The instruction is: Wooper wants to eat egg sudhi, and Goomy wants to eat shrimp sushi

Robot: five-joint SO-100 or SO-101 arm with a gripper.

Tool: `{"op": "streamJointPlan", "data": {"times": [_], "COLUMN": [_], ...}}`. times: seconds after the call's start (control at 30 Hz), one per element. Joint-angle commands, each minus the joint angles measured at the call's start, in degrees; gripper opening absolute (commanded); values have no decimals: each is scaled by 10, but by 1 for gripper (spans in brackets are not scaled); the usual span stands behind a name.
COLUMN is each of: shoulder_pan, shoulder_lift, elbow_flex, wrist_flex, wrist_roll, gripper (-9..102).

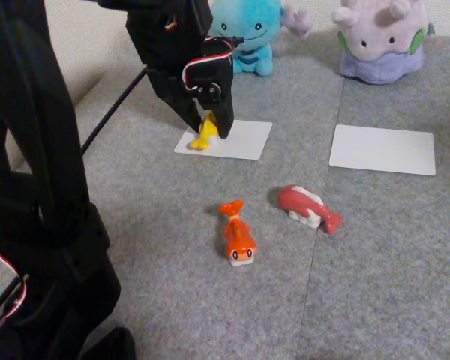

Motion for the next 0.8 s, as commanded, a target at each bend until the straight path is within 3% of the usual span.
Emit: {"op": "streamJointPlan", "data": {"times": [0.0, 0.2, 0.47, 0.77], "shoulder_pan": [8, 6, 7, -1], "shoulder_lift": [1, 1, 2, 50], "elbow_flex": [-18, -18, -18, -18], "wrist_flex": [-8, -4, 2, 18], "wrist_roll": [-4, -5, -5, 2], "gripper": [2, 3, 18, 22]}}
